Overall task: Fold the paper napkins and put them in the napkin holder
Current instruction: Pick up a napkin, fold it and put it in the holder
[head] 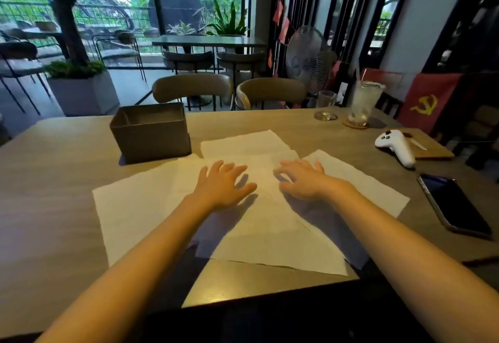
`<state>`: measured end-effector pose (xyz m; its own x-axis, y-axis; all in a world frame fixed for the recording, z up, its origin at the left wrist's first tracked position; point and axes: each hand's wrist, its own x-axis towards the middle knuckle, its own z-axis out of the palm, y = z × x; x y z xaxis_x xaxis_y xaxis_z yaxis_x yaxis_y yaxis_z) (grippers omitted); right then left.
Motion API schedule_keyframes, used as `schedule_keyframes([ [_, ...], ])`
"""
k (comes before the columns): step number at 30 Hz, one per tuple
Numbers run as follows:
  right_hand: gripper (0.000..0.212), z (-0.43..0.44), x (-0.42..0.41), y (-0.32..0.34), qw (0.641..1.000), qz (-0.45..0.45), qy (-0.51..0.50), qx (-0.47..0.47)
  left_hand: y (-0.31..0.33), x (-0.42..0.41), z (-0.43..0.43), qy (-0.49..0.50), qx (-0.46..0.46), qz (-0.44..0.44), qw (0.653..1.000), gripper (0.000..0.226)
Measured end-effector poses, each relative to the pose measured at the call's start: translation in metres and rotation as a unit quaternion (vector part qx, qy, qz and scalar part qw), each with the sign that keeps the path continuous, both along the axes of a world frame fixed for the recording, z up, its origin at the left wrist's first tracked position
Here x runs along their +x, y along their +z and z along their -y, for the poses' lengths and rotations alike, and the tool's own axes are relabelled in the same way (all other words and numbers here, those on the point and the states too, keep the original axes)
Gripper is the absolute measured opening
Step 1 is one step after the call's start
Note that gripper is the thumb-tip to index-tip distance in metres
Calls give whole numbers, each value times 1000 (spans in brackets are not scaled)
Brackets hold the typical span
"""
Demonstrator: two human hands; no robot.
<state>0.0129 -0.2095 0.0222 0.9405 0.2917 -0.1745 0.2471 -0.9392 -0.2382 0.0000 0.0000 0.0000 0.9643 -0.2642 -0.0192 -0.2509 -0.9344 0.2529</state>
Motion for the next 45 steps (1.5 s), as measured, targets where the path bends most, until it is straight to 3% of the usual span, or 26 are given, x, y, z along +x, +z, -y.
schedule_keyframes([
  [4,42,9,-9,-5,999,16,-13,28,-7,-13,0,-13,19,11,1000,59],
  [12,34,6,-4,-15,993,91,-27,65,-8,-15,5,8,-94,90,991,31],
  [16,31,3,-4,-14,991,105,-25,80,-8,-14,6,40,-142,113,983,28],
  [19,26,-1,-2,-12,978,151,-38,137,0,-11,7,66,-167,131,975,27],
  [21,20,-7,-3,-5,954,193,-60,222,11,-5,5,96,-181,162,965,24],
  [24,42,-18,-3,7,934,128,-82,324,33,6,1,155,-220,177,947,23],
  [28,52,-26,-4,6,966,73,-52,242,71,22,-9,174,-258,212,926,20],
  [30,54,-30,-4,6,958,48,-57,276,90,27,-12,164,-285,245,912,22],
  [33,65,-41,-2,18,891,-90,-104,432,111,25,-11,128,-328,294,889,23],
  [34,72,-43,0,21,836,-176,-119,506,116,22,-10,111,-345,308,879,21],
  [36,85,-46,2,23,671,-335,-121,650,125,12,-9,84,-383,331,858,18],
  [37,92,-49,2,23,592,-370,-124,705,128,6,-9,71,-402,342,846,17],
  [38,98,-50,5,20,535,-386,-132,740,130,0,-10,55,-422,353,833,16],
  [42,89,-60,15,8,476,-365,-256,758,143,-22,-16,-2,-504,354,788,9],
  [45,75,-62,18,-2,488,-348,-244,763,157,-29,-23,-81,-600,279,745,12],
])
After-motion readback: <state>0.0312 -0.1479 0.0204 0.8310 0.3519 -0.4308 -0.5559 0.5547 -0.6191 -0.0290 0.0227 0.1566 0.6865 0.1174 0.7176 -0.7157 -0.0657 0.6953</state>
